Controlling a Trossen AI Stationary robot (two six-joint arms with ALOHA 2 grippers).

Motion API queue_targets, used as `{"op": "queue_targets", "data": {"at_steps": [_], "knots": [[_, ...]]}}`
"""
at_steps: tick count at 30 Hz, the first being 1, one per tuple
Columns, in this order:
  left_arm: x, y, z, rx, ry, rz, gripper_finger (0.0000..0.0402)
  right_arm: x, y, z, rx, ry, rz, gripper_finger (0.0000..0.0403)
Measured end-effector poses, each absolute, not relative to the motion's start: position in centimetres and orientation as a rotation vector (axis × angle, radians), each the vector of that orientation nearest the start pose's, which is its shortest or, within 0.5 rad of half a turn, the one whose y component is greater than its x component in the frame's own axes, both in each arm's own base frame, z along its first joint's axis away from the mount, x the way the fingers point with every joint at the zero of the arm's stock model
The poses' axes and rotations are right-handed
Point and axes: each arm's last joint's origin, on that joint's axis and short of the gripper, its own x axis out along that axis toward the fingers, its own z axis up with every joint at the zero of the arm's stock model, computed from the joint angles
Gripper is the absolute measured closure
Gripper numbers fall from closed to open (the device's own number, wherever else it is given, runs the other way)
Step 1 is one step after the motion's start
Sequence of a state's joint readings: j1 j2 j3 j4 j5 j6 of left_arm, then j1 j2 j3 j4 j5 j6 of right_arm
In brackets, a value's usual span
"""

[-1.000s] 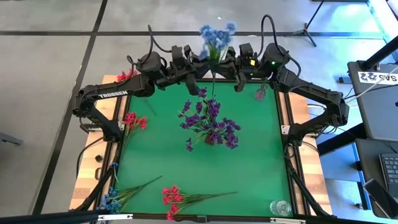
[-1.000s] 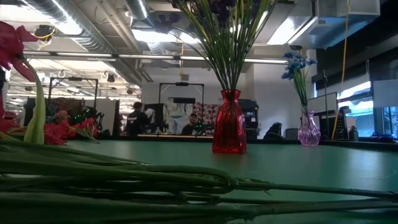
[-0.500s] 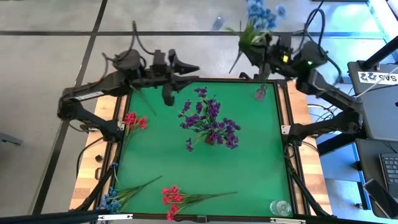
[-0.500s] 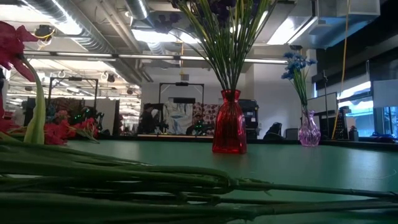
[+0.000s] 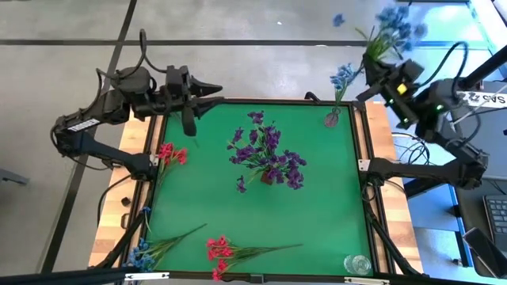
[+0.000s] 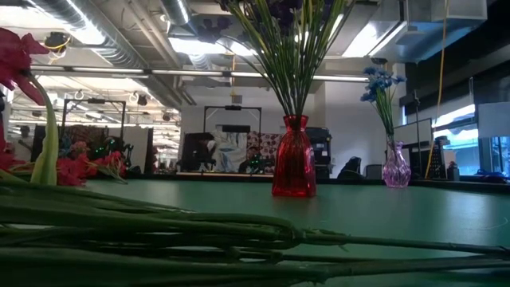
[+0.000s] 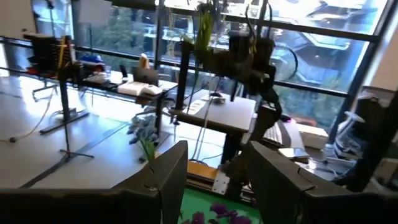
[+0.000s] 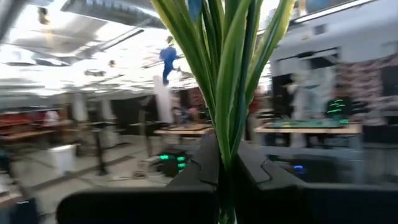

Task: Sort flowers into vase by color
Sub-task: Put the top blue flowers into the violet vase

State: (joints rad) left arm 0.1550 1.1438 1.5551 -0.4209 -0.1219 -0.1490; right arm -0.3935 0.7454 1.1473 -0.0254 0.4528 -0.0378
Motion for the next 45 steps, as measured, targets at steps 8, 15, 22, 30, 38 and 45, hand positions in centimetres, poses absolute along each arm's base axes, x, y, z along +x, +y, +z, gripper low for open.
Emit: {"op": "queue_targets", "data": {"at_steps": [8,15,22,30,38,45], "knots": [[20.3,4.1,49.7,-0.145,-0.029,0.392,0.0242,9.5,-5.6,41.5,-0.113,-0.339,-0.986,0.0391],[20.3,4.2,49.7,-0.17,-0.041,0.402,0.0238,9.5,-6.1,38.6,-0.099,-0.27,-1.165,0.0387],[20.4,4.0,48.8,-0.187,0.053,0.357,0.0238,9.8,-6.4,36.6,-0.06,-0.368,-1.225,0.0389],[20.4,3.2,48.5,-0.171,0.099,0.302,0.0237,10.3,-6.9,32.5,0.051,-0.386,-1.358,0.0391],[20.6,2.1,48.4,-0.166,0.11,0.249,0.0237,10.5,-8.1,27.8,0.216,-0.45,-1.378,0.0391],[21.3,0.8,47.3,-0.134,0.142,0.196,0.0237,9.3,-9.5,24.6,0.23,-0.543,-1.337,0.0391]]}}
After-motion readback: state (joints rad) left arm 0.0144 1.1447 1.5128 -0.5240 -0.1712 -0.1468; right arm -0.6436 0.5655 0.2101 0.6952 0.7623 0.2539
